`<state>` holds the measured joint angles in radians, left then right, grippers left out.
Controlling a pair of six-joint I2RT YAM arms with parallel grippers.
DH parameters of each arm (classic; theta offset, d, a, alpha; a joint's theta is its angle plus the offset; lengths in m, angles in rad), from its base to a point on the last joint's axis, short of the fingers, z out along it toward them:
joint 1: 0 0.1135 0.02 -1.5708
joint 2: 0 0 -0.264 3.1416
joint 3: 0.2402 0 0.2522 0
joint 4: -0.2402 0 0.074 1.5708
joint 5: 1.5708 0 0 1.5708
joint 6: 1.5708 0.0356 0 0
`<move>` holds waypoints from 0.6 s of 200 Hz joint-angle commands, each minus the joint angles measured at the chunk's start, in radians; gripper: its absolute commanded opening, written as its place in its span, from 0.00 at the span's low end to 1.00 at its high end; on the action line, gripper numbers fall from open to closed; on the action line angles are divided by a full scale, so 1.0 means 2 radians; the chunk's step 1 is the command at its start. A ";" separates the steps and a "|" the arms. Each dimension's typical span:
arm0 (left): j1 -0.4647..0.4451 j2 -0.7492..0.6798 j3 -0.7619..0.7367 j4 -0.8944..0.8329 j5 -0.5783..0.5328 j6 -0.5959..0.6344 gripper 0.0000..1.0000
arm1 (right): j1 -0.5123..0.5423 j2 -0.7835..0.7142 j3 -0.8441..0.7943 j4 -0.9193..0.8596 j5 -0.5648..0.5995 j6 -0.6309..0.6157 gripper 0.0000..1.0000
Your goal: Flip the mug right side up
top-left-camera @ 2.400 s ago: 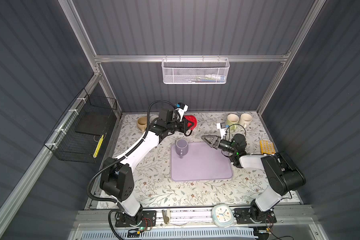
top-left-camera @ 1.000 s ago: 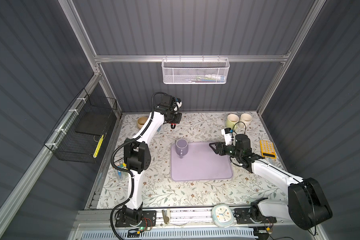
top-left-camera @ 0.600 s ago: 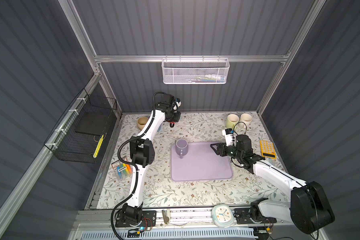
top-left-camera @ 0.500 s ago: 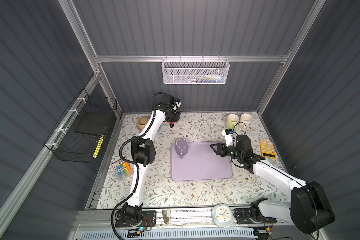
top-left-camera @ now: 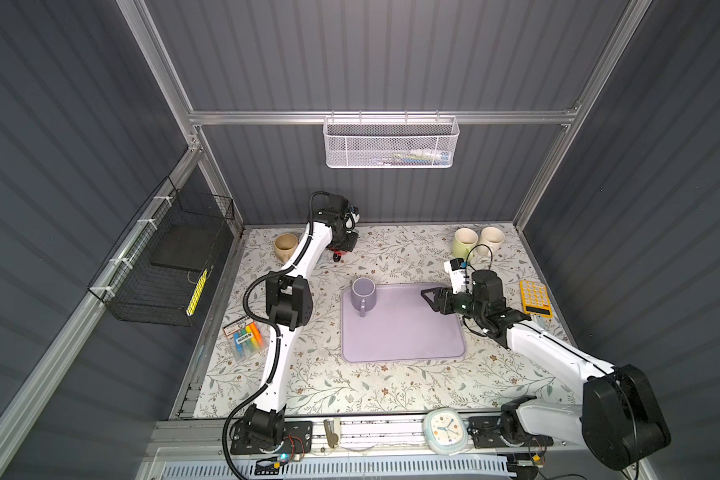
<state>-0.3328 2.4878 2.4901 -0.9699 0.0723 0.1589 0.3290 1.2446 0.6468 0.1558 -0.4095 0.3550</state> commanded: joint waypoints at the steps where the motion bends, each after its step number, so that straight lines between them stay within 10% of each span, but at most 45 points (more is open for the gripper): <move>1: 0.001 -0.002 0.008 0.001 -0.015 0.021 0.00 | 0.004 0.002 0.003 0.000 0.005 -0.003 0.59; 120: 0.001 0.021 0.009 -0.003 -0.021 0.027 0.00 | 0.008 0.011 0.008 -0.002 0.008 -0.005 0.59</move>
<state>-0.3328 2.5256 2.4901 -0.9775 0.0433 0.1844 0.3405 1.2549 0.6472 0.1551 -0.3985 0.3550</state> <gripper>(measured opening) 0.109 0.585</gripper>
